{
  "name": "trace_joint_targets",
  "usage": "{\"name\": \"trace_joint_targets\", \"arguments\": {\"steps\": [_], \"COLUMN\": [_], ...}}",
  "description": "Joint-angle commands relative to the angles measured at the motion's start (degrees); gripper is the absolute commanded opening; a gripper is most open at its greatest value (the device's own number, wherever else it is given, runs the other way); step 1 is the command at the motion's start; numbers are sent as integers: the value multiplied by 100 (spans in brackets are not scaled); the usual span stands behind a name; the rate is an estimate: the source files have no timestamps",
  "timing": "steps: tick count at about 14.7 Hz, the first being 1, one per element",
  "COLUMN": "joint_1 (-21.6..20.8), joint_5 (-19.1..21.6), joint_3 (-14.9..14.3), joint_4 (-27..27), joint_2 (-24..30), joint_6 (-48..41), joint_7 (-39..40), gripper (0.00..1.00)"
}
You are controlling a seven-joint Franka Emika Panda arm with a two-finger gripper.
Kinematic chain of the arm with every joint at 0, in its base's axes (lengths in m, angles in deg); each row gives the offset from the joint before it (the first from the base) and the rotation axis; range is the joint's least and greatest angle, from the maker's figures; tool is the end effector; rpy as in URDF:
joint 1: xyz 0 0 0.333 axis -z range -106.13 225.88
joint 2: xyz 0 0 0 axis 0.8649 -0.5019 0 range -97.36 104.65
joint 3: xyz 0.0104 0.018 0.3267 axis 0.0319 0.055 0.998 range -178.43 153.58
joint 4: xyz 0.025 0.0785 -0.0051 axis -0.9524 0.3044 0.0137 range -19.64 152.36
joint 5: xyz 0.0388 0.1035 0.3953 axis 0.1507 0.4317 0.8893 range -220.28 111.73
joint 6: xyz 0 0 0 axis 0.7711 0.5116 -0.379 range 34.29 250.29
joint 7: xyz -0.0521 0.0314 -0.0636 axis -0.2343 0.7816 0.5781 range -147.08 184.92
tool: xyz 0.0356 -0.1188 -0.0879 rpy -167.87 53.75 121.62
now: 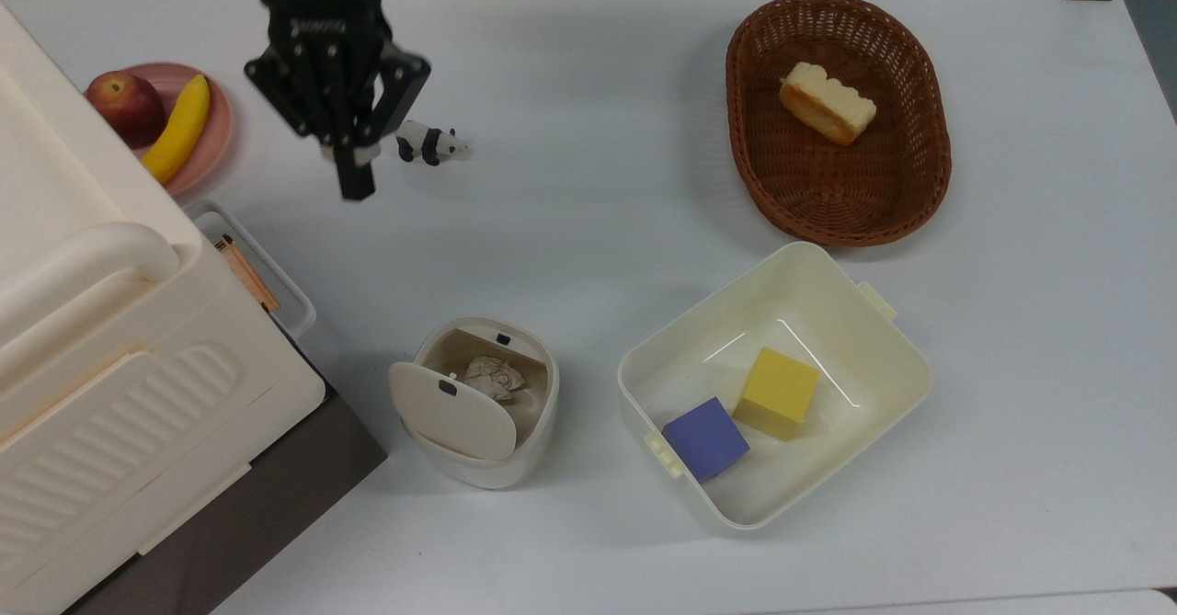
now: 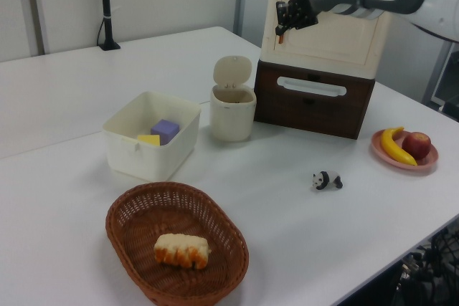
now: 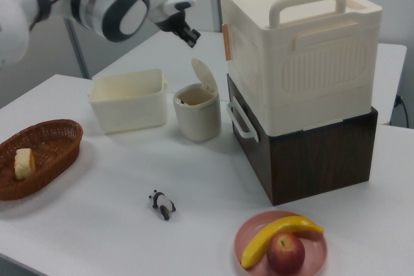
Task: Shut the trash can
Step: 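Lower the gripper onto the raised lid of the trash can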
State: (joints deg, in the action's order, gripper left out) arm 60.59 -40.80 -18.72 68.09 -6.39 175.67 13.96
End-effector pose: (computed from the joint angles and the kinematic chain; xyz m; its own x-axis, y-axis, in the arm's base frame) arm 0.7085 -0.0743 0.5773 0.7336 -0.3425 0.5870 -0.2287 -0.9378 -0.2613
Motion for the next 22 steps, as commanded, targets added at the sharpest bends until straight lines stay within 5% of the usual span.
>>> {"name": "trace_joint_targets", "arguments": {"steps": [1, 5, 11, 22], "joint_1": [122, 131, 96, 104], "joint_5": [165, 95, 59, -292], "joint_3": [5, 303, 454, 585], "joint_4": [-1154, -1457, -1404, -1167], "joint_2": [-1058, -1746, -1993, -2100], "joint_6": [192, 1006, 1790, 1791], "joint_7": [-75, 91, 443, 470], "gripper": [0, 0, 0, 0]}}
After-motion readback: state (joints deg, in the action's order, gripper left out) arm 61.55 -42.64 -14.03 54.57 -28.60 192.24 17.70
